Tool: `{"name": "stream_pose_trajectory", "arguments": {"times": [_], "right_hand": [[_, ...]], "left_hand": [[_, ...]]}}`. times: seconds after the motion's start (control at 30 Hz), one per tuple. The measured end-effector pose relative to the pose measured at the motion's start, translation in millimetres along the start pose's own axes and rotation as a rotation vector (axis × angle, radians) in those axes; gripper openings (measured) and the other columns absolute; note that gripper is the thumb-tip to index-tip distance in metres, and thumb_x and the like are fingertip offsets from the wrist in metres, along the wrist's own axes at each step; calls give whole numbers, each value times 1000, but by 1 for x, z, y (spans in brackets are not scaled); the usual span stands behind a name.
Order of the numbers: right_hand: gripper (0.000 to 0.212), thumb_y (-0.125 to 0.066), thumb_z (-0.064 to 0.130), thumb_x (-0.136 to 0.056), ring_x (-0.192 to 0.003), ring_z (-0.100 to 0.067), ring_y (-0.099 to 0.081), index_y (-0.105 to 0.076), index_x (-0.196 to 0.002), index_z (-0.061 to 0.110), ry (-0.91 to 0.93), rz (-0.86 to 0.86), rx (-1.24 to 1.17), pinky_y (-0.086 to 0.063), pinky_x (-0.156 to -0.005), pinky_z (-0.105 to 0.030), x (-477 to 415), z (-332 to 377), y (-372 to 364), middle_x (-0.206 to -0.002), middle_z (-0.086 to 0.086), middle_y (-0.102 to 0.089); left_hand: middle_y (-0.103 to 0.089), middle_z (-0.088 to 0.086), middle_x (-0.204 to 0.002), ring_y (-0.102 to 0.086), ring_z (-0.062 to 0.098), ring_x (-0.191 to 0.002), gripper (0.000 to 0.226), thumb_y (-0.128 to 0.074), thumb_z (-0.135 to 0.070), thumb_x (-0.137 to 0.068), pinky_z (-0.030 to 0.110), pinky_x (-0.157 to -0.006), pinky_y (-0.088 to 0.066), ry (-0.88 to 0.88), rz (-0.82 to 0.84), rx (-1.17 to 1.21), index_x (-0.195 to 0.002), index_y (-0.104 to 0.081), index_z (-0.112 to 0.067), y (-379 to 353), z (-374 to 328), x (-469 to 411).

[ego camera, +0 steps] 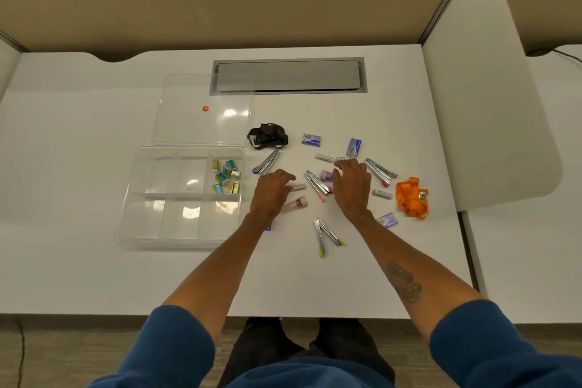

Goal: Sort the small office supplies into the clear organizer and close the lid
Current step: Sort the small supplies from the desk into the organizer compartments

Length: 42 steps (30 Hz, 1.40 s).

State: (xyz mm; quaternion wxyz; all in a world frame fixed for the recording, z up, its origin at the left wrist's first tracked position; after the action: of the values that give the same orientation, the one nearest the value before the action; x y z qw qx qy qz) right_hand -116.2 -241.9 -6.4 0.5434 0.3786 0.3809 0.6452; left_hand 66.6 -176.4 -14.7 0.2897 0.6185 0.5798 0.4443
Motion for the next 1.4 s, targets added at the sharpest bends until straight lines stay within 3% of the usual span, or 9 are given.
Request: {"name": "stream_pose_trajectory", "arguments": {"times": [0.17,0.37,0.67,0.8,0.97,1.07,1.17,1.3,1.4], "right_hand": [[31,-47,20,-101,-120,-26,-50,-64,-126,15,77,94,109,-41,-90,-35,-32,10,-12,-124,-6,-63],[28,-49,18,-99,-111,-24,-53,-66,-122,17,174,143,217,-40,-91,-33,-53,20,-23,-119,-5,-65],[27,-49,10,-97,-109,-25,-53,-70,-112,17,158,174,256,-38,-96,-34,-67,17,-35,-107,-6,-67],[25,-50,12,-94,-108,-25,-54,-69,-111,15,167,171,283,-38,-101,-38,-67,25,-36,-107,-6,-66],[28,-45,22,-97,-107,-26,-54,-65,-115,14,143,96,172,-40,-92,-40,-60,51,-27,-112,-7,-65],[28,-52,24,-96,-111,-27,-53,-66,-118,14,166,82,10,-41,-92,-38,-50,83,-26,-119,-8,-65],[25,-60,25,-94,-109,-25,-54,-69,-114,13,177,122,-166,-43,-91,-35,-34,119,-34,-112,-7,-67],[21,-64,24,-91,-105,-22,-55,-71,-108,13,238,187,-295,-41,-84,-29,-4,164,-49,-107,-6,-69],[24,-64,26,-91,-104,-21,-55,-71,-109,12,313,255,-325,-45,-86,-31,19,190,-62,-105,-5,-69]], "left_hand": [[-63,5,-132,-59,20,-119,31,-54,-18,-99,34,-104,-42,29,31,0,-128,-63,-15,-10,2,-7],[-63,1,-132,-59,20,-117,33,-56,-19,-98,35,-102,-39,42,80,-55,-130,-61,-19,-20,3,-16],[-64,3,-125,-60,21,-111,30,-46,-15,-102,34,-99,-43,-15,123,-126,-126,-63,-19,-25,5,-27],[-64,1,-124,-57,20,-115,30,-45,-15,-101,33,-102,-39,-8,50,-122,-125,-62,-20,-12,17,-24],[-65,1,-118,-55,23,-109,24,-55,-22,-96,36,-94,-37,-5,-104,-121,-118,-64,-21,23,33,-12],[-67,0,-112,-56,24,-104,23,-58,-23,-94,38,-91,-37,33,-216,-101,-115,-67,-20,49,47,1],[-69,-1,-106,-58,25,-99,20,-61,-23,-92,39,-85,-39,34,-286,-122,-110,-69,-21,70,64,23],[-71,0,-108,-61,26,-94,20,-68,-24,-90,38,-81,-45,-3,-274,-140,-109,-70,-19,81,95,58],[-72,1,-101,-61,26,-87,18,-70,-22,-88,35,-77,-49,-84,-203,-107,-106,-72,-17,80,114,86]]}}
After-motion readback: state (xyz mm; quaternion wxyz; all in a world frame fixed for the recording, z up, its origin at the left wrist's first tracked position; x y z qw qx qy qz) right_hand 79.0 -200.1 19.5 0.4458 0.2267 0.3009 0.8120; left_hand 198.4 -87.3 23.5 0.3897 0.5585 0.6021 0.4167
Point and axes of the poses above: each hand's wrist, its own x-axis away from the middle knuckle, its own y-axis out of the back of the hand, z = x × y, the point moved 8 cm from there along -x, towards the middle knuckle
